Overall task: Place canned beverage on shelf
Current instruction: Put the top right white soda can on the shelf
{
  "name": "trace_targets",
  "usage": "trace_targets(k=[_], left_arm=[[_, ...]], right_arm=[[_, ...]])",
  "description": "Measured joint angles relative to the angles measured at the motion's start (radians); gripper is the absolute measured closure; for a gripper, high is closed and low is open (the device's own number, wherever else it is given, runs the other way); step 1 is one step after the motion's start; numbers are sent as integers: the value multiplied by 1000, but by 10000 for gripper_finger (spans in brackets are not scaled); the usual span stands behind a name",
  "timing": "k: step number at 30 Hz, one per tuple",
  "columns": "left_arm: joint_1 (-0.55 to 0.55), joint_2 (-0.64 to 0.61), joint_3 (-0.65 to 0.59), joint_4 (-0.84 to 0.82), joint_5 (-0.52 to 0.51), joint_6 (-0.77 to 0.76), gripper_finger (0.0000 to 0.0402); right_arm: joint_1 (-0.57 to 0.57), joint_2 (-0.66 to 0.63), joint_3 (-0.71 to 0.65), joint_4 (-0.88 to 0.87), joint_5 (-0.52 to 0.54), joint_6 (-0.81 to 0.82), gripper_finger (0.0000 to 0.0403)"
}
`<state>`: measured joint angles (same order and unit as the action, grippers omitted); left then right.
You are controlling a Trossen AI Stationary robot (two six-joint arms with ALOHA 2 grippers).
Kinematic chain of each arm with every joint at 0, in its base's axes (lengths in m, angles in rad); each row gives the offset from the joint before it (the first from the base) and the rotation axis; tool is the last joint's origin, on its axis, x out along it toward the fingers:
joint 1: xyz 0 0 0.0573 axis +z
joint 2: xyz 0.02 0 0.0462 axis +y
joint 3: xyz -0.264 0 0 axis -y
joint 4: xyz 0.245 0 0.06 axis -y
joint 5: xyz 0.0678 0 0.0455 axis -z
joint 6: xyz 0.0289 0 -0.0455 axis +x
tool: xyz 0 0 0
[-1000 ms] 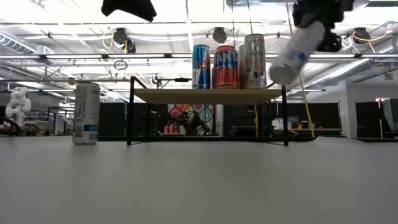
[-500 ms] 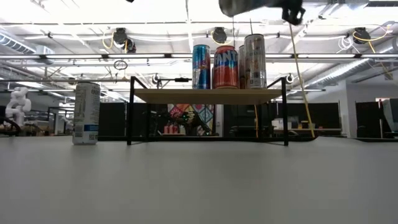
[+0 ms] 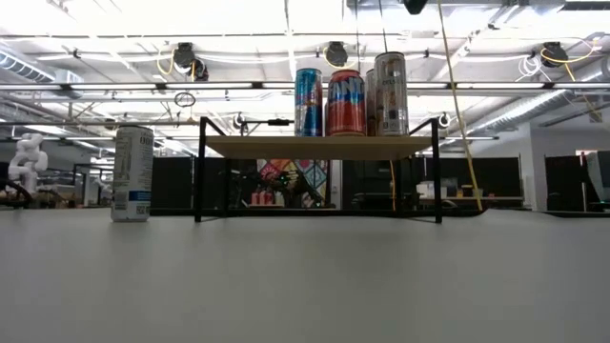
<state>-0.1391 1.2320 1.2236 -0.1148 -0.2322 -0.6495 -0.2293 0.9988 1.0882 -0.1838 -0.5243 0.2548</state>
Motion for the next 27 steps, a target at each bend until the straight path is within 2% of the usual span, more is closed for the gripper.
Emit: trace_targets(k=[3,6,10,22,27], left_arm=[[19,0,0,11,0,0,43],[39,9,0,6,27,0,34],[61,24,0,11,128,0,34],[69,77,1,-1,154,114,34],[69,93,1,13,197,138,35]], right_arm=[[6,17,0,16,0,-53,188],[9,27,0,62,0,-117,187],[9,32,0,108,0,-184,186],[9,33,0,136,0,-235,185],[9,34,0,161,23,-263,185]])
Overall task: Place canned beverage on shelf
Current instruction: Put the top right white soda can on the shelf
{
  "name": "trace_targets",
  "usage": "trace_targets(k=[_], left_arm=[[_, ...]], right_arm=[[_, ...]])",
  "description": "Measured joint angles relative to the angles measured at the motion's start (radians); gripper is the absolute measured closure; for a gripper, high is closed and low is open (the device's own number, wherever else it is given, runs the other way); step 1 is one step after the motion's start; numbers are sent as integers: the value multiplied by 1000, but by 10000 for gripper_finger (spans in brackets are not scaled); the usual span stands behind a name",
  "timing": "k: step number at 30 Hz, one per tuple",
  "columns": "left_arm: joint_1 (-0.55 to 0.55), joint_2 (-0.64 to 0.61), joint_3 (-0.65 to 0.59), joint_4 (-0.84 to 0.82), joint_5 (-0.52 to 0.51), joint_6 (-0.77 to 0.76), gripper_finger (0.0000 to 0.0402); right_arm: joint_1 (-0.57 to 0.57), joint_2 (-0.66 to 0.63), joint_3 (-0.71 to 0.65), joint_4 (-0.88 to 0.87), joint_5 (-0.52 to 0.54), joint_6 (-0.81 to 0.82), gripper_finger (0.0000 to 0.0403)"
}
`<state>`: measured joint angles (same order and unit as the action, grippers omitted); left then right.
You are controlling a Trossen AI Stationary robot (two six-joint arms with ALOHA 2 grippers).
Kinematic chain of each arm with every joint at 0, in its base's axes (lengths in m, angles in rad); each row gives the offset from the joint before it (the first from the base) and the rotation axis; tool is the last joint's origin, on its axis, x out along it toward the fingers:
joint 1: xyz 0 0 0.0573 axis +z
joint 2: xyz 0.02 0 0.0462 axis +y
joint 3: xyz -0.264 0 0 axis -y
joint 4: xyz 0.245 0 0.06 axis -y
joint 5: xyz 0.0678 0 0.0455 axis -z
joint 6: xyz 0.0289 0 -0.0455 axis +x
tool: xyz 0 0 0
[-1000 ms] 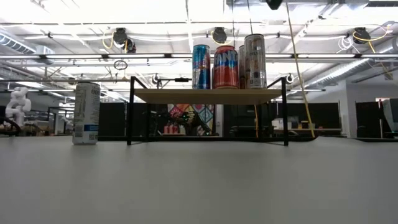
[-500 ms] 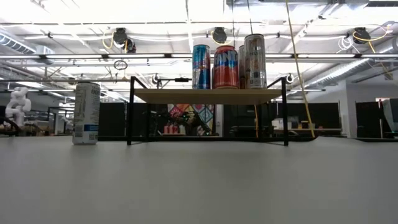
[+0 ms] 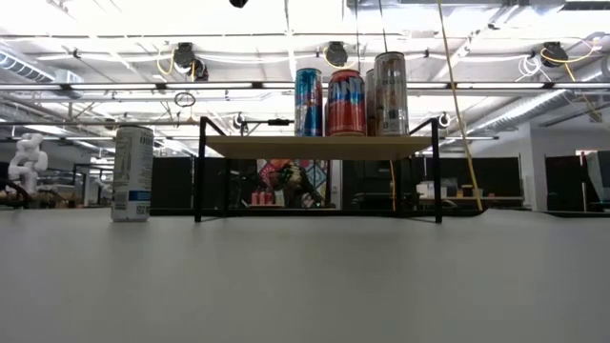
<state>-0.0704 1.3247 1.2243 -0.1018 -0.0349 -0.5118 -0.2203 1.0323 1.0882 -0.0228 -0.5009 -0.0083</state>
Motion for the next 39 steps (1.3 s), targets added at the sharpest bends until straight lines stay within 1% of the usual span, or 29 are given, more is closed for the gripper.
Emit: trace_targets(k=[3,11,14,26,30,33,37,39], left_arm=[[0,-1,0,27,0,35,48],[4,-2,0,29,-7,58,128],[4,-2,0,28,-22,60,149],[4,-3,3,39,-36,59,156],[4,-3,20,41,-40,84,157],[5,-3,27,41,-55,102,157],[5,-5,44,39,-63,142,157],[3,-10,50,43,-67,161,157]], right_arm=[[-1,3,0,0,4,-33,185],[0,17,1,5,18,-56,184],[0,18,1,5,18,-53,184],[0,18,1,20,22,-41,180],[0,18,1,59,28,-23,156],[0,20,2,80,55,8,130],[-1,20,2,123,96,114,103],[-1,20,2,167,96,165,94]])
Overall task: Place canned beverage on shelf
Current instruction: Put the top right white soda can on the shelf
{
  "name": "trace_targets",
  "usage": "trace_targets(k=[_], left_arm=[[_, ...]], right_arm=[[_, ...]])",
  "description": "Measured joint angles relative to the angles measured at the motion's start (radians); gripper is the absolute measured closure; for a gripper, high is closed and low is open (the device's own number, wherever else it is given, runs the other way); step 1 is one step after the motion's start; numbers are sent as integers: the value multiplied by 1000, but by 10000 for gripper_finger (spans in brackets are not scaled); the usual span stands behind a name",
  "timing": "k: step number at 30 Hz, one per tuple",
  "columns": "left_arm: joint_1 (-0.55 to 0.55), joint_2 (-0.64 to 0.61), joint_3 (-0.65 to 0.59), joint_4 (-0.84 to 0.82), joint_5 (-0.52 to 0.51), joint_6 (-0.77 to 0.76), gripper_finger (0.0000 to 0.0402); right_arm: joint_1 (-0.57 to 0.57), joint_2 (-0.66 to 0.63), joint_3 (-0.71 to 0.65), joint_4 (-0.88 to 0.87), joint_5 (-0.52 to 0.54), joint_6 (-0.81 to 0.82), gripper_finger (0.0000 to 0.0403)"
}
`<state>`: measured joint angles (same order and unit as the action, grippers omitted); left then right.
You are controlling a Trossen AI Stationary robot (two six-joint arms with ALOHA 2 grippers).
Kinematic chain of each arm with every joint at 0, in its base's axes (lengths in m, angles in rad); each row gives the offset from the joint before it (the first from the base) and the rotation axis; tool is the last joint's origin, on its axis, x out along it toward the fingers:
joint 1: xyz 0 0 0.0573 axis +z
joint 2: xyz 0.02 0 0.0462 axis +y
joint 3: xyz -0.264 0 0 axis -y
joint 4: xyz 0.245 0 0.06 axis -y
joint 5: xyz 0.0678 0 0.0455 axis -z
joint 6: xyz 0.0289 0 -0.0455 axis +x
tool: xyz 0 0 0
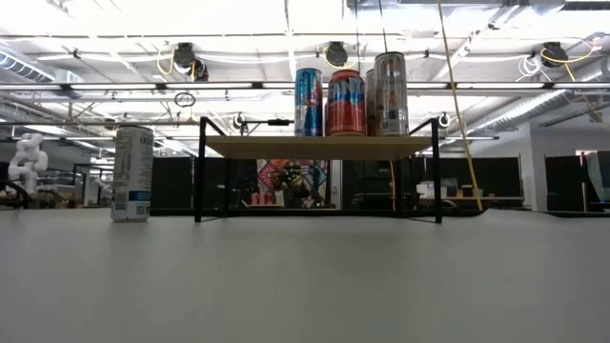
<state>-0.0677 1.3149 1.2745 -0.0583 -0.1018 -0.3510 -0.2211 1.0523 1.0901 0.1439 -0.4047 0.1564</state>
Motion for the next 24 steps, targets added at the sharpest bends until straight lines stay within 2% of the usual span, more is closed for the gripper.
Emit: trace_targets(k=[5,10,16,19,24], left_arm=[[-2,-16,9,18,-32,74,157],[-1,-40,10,142,-63,127,157],[-10,-55,13,316,-100,248,158],[-20,-55,13,370,-192,361,158],[-27,-54,13,384,-378,490,158]], right_arm=[[0,0,0,97,24,107,81],[1,-1,0,201,121,245,80],[1,-1,0,311,222,313,80],[14,1,0,328,272,350,80],[68,41,0,400,437,364,80]])
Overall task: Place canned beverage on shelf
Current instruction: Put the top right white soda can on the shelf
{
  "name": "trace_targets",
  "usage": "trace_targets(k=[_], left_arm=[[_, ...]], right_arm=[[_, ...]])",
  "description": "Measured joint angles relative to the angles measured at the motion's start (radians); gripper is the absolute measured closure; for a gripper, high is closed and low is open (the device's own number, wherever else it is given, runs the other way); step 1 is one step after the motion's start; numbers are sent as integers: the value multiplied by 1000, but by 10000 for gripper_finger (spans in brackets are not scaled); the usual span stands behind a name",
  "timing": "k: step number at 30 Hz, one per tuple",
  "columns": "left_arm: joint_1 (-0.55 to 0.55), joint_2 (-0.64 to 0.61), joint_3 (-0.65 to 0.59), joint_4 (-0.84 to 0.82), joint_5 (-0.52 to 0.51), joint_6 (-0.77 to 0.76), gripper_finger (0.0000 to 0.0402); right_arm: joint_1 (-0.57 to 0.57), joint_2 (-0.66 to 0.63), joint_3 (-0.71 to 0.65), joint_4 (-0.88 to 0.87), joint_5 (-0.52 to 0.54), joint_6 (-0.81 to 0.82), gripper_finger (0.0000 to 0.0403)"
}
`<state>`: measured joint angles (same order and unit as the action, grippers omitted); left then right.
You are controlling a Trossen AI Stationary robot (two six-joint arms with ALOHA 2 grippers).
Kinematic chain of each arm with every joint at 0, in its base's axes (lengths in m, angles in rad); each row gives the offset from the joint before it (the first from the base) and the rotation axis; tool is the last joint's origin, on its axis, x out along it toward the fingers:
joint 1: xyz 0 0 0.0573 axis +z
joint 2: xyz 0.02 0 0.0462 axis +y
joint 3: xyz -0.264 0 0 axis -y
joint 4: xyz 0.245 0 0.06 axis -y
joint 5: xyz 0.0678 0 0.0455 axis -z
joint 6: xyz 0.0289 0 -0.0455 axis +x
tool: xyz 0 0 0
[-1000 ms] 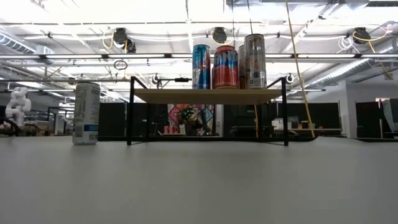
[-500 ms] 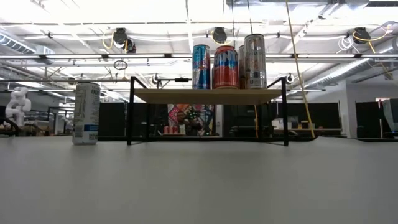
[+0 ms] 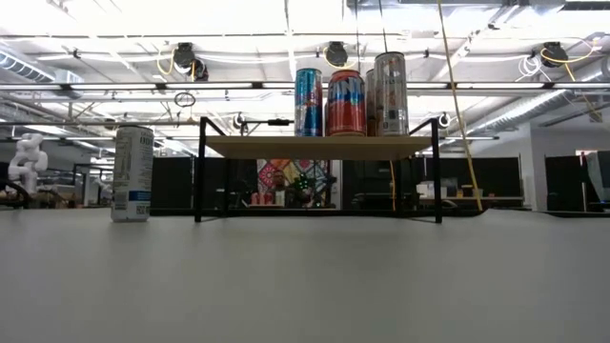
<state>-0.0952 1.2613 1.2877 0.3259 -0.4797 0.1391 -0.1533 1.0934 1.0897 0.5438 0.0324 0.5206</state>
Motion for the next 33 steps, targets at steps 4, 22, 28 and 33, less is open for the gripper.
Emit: trace_targets(k=[4,22,28,33], left_arm=[[0,0,0,5,-99,74,158],[3,44,0,-120,-330,102,158],[2,48,0,-125,-355,106,158],[0,55,-2,-149,-349,114,158]], right_arm=[[37,56,21,60,141,-1,80],[-36,291,302,-214,302,208,80],[-48,295,313,-213,256,217,80],[-47,280,314,-203,221,221,80]])
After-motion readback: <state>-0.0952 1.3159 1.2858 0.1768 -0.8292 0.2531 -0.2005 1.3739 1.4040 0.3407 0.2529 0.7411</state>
